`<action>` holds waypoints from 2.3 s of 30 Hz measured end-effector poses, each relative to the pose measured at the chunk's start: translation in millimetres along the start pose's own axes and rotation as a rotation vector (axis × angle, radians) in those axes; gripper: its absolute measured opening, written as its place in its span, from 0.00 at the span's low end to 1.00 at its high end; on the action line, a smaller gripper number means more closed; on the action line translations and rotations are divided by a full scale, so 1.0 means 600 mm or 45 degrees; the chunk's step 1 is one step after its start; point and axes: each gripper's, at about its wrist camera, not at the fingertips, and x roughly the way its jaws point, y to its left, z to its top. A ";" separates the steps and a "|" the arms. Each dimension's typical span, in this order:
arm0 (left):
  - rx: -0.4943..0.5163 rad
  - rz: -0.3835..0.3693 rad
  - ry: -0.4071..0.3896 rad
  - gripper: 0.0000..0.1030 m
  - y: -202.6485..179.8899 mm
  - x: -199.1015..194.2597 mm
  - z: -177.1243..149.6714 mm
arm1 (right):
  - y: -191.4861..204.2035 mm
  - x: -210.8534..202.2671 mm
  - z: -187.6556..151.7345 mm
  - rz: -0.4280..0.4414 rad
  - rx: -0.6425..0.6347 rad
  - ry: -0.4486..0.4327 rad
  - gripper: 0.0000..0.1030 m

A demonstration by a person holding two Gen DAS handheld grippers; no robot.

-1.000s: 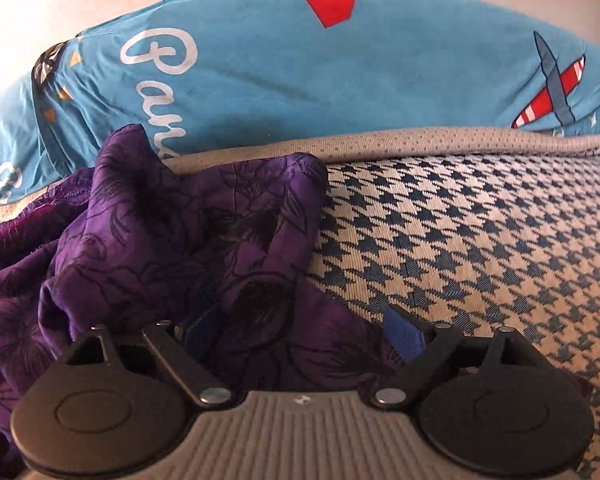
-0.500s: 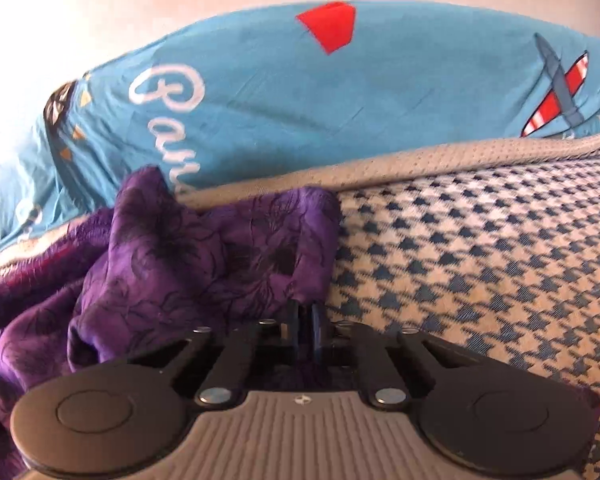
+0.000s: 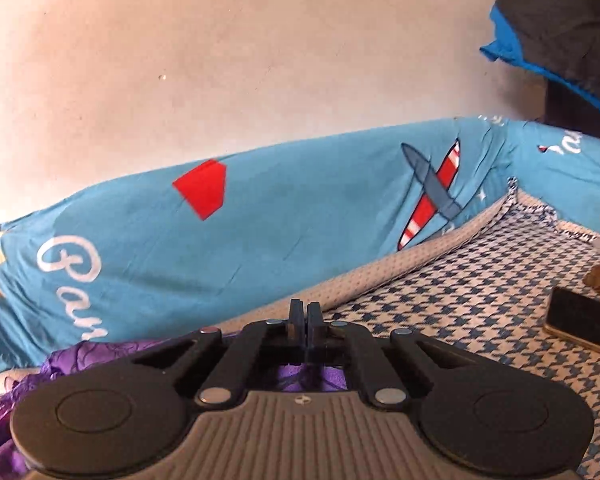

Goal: Fold clothes

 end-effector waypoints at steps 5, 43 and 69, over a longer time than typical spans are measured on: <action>-0.041 0.096 -0.012 1.00 0.028 0.010 0.011 | -0.019 0.006 0.011 -0.014 0.037 0.002 0.02; 0.023 -0.171 -0.015 1.00 0.012 -0.009 0.009 | 0.252 0.034 -0.141 0.602 -0.295 0.437 0.11; -0.120 -0.400 -0.045 1.00 0.052 -0.022 0.026 | 0.184 0.016 -0.035 0.339 -0.140 0.088 0.46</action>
